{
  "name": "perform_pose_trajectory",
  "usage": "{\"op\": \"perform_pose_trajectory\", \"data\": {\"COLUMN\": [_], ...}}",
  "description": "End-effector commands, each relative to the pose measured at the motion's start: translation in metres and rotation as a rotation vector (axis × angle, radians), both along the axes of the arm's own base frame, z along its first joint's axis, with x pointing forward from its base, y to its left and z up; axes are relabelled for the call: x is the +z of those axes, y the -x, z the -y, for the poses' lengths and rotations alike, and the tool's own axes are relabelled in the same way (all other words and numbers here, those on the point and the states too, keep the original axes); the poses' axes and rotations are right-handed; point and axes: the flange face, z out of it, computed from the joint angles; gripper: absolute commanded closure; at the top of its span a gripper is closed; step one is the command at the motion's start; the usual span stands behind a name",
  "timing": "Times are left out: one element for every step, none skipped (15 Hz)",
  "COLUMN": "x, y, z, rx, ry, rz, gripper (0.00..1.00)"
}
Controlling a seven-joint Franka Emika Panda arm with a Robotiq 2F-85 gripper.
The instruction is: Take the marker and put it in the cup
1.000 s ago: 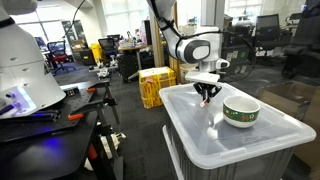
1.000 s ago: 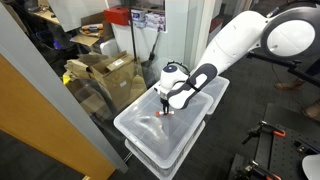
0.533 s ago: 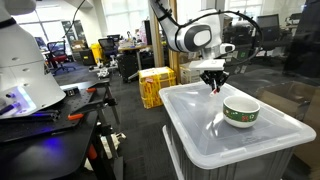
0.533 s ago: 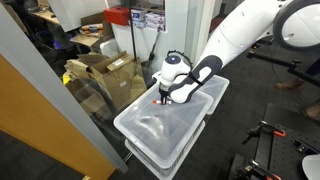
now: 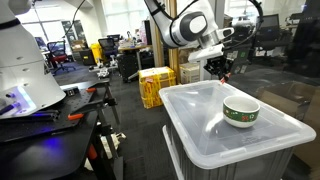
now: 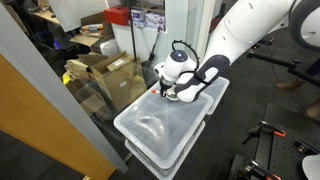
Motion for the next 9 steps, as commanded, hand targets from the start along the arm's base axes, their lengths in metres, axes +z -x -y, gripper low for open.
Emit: {"op": "perform_pose_trajectory", "data": {"x": [0.025, 0.028, 0.030, 0.034, 0.034, 0.036, 0.037, 0.037, 0.035], "y": [0.012, 0.013, 0.014, 0.015, 0.017, 0.019, 0.021, 0.023, 0.025], "z": [0.007, 0.009, 0.012, 0.016, 0.020, 0.022, 0.024, 0.026, 0.028], "rx": [-0.057, -0.071, -0.087, -0.100, -0.117, -0.131, -0.146, -0.163, -0.176], "ry": [0.049, 0.068, 0.084, 0.103, 0.122, 0.136, 0.148, 0.155, 0.159], "rz": [0.099, 0.123, 0.152, 0.172, 0.192, 0.207, 0.217, 0.229, 0.231], "gripper": [0.95, 0.95, 0.95, 0.95, 0.95, 0.95, 0.95, 0.95, 0.95]}}
